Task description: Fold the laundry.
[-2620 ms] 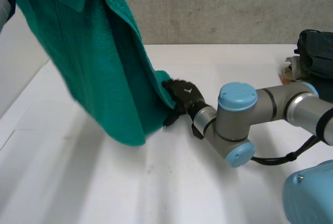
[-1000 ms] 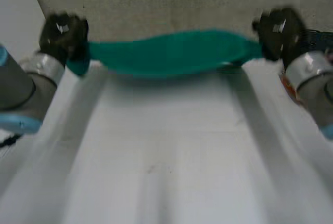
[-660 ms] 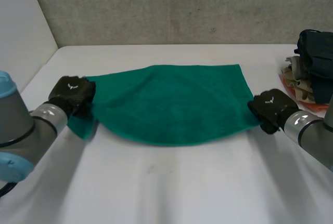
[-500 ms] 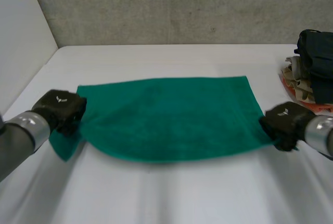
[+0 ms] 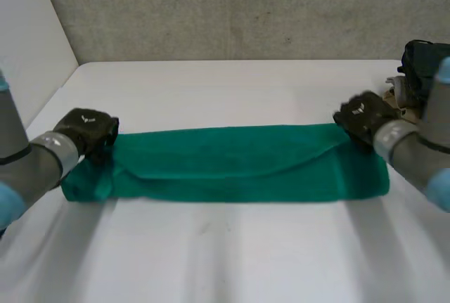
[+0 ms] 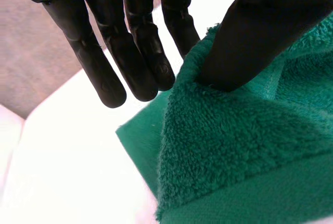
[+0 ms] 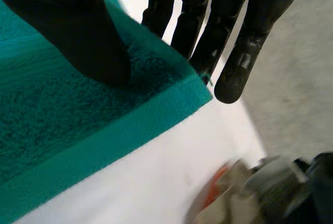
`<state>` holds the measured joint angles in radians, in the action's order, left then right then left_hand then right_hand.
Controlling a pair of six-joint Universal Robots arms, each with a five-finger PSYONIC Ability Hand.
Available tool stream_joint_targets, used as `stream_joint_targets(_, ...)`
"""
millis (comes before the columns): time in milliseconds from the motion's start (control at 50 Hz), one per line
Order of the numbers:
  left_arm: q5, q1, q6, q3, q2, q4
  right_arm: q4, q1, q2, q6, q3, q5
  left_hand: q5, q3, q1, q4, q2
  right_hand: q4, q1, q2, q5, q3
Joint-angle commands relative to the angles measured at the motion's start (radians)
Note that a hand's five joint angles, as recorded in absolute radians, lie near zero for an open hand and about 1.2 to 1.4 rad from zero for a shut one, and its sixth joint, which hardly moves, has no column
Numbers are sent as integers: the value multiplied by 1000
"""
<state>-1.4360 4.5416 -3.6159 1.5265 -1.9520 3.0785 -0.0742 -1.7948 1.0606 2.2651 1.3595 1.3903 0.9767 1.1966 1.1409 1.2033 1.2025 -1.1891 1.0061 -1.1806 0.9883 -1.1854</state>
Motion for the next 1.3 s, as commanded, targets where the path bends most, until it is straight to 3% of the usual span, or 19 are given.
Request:
stream_joint_targets(20, -107, -27, 23, -184, -184, 71, 241, -46, -266, -4, -253, 72, 245, 200, 255, 193, 194, -207, 390, -216, 233, -211)
stream_joint_targets(240, -201, -67, 25, -287, -337, 127, 327, -89, -508, -15, -439, 55, 245, 200, 255, 193, 194, -207, 390, -216, 233, -211)
stream_joint_targets(260, -199, -73, 25, -287, -338, 135, 333, -92, -517, -15, -442, 59, 176, 130, 186, 124, 124, 100, 83, 91, -74, 96)
stream_joint_targets(280, -198, -79, 23, -287, -338, 143, 341, -95, -525, -16, -444, 64, -87, -132, -76, -139, -138, 504, -321, 496, -478, 500)
stream_joint_targets(300, -201, -91, 19, -282, -335, 164, 358, -101, -533, -16, -444, 70, -688, -733, -678, -740, -739, 1015, -832, 1006, -988, 1011)
stream_joint_targets(340, -201, -98, 17, -279, -331, 181, 378, -104, -531, -16, -442, 78, -977, -1022, -966, -1029, -1028, 1015, -832, 1006, -988, 1011)
stream_joint_targets(440, -199, -108, 5, -259, -268, 201, 421, -107, -431, 2, -398, 142, -977, -1022, -966, -1029, -1028, 1015, -832, 1006, -988, 1011)
stream_joint_targets(520, -190, -96, -4, -189, -150, 203, 422, -95, -323, 45, -306, 139, -977, -1022, -966, -1029, -1028, 1015, -832, 1006, -988, 1011)
stream_joint_targets(620, -97, -85, -61, -50, -59, 194, 410, -92, -205, 116, -185, 107, -977, -1022, -966, -1029, -1028, 1015, -832, 1006, -988, 1011)
stream_joint_targets(740, -8, -36, -164, 87, -38, 203, 389, -87, -139, 126, -65, 49, -973, -1018, -963, -1025, -1024, 1015, -832, 1006, -988, 1011)
stream_joint_targets(900, 0, -6, -296, 101, -105, 270, 366, -70, -134, 128, -14, 41, -941, -986, -930, -993, -992, 1015, -832, 1006, -988, 1011)
stream_joint_targets(1140, 9, 2, -290, 9, -186, 302, 364, -69, -134, 128, 29, 41, -187, -232, -176, -239, -238, 1015, -832, 1006, -988, 1011)
stream_joint_targets(1220, 11, 2, -277, -25, -215, 305, 364, -69, -133, 126, 38, 41, 230, 184, 240, 178, 178, 1015, -832, 1006, -988, 1011)
stream_joint_targets(1300, 6, 5, -227, -74, -242, 328, 366, -69, -133, 128, 40, 42, 245, 200, 255, 193, 194, 1015, -832, 1006, -988, 1011)
